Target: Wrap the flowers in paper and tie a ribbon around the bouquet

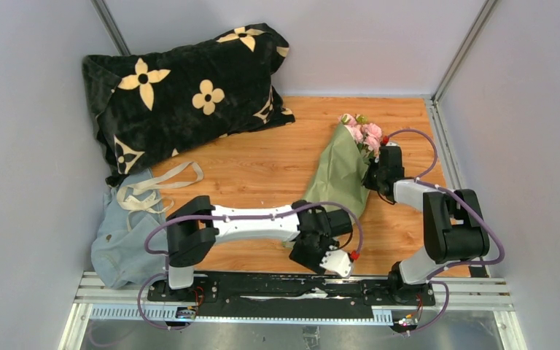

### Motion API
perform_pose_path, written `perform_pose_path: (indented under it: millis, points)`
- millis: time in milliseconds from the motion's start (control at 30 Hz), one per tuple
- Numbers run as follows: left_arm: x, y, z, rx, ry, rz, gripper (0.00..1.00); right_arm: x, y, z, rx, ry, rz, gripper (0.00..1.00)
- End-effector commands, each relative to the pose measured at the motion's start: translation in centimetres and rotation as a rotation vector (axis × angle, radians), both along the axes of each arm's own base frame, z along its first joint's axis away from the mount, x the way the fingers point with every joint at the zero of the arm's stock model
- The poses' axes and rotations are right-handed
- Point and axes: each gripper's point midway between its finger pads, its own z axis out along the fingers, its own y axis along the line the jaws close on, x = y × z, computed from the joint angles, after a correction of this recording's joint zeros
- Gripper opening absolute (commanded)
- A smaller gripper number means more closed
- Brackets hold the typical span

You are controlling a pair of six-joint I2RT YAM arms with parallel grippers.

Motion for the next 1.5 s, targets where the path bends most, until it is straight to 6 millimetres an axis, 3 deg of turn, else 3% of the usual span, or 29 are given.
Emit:
perform_pose_path:
  millis: [0,100,167,233,267,333,400,533,733,800,833,900,967,1067,1167,1233,1267,1300,1367,1467]
  points:
    - [-2.6,1.2,8.9,-0.076,0.28,-0.023,0.57,-0.1,-0.5,-0.2,0.029,0.029,-0.036,0.0]
    - [-0.7,0.3,12.7,-0.21,0.339,0.022,0.52,0.0,-0.5,0.0,0.037,0.027,-0.036,0.0]
    - [1.4,-1.0,12.7,-0.276,0.364,0.095,0.41,0.2,-0.4,0.2,0.048,0.026,-0.028,0.0]
    - [5.9,-3.2,10.0,-0.292,0.235,0.292,0.27,0.3,-0.3,0.2,0.053,0.029,-0.024,0.0]
    - [7.8,-3.9,8.4,-0.284,0.162,0.352,0.26,0.3,-0.3,0.1,0.058,0.032,-0.024,0.0]
    - [10.7,-5.3,5.4,-0.281,0.062,0.404,0.25,0.4,0.0,0.2,0.073,0.031,-0.022,0.0]
    - [12.1,-6.3,4.4,-0.323,0.001,0.417,0.25,0.3,0.1,0.3,0.08,0.028,-0.02,0.0]
    - [11.7,-6.5,1.5,-0.316,-0.05,0.375,0.25,0.5,-0.1,0.7,0.079,0.015,-0.024,0.0]
    - [8.4,-3.7,-4.1,-0.158,-0.009,0.321,0.25,1.2,-1.9,1.8,0.095,-0.014,-0.081,0.01]
    - [7.6,-3.0,-5.3,-0.122,-0.004,0.306,0.27,1.5,-3.4,1.9,0.094,-0.011,-0.12,0.09]
    - [7.3,-2.7,-5.7,-0.11,-0.005,0.301,0.28,1.6,-4.1,2.1,0.079,-0.008,-0.141,0.2]
    - [6.7,-2.5,-6.0,-0.098,0.003,0.299,0.31,1.6,-6.2,2.4,0.027,0.019,-0.203,0.33]
    - [6.4,-2.4,-6.1,-0.096,0.012,0.301,0.36,0.8,-8.9,3.4,-0.051,0.055,-0.275,0.39]
    - [6.0,-2.5,-5.9,-0.099,0.016,0.296,0.42,-0.3,-10.7,7.6,-0.167,0.007,-0.296,0.4]
    - [5.7,-2.8,-5.9,-0.102,0.018,0.287,0.44,-1.3,-8.3,11.6,-0.242,-0.089,-0.207,0.4]
    - [5.5,-3.0,-6.0,-0.102,0.022,0.28,0.44,-1.8,-4.2,13.3,-0.242,-0.177,-0.047,0.32]
    - [5.5,-3.2,-6.1,-0.101,0.025,0.278,0.44,-2.2,-0.5,13.5,-0.141,-0.226,0.106,0.28]
    - [5.4,-3.3,-6.2,-0.099,0.027,0.277,0.43,-2.9,2.5,12.5,-0.02,-0.255,0.216,0.26]
    - [5.3,-3.3,-6.4,-0.095,0.033,0.282,0.42,-3.7,7.1,12.4,0.206,-0.319,0.375,0.2]
    - [5.1,-3.2,-6.4,-0.094,0.045,0.281,0.39,-4.6,9.7,9.6,0.376,-0.202,0.435,0.08]
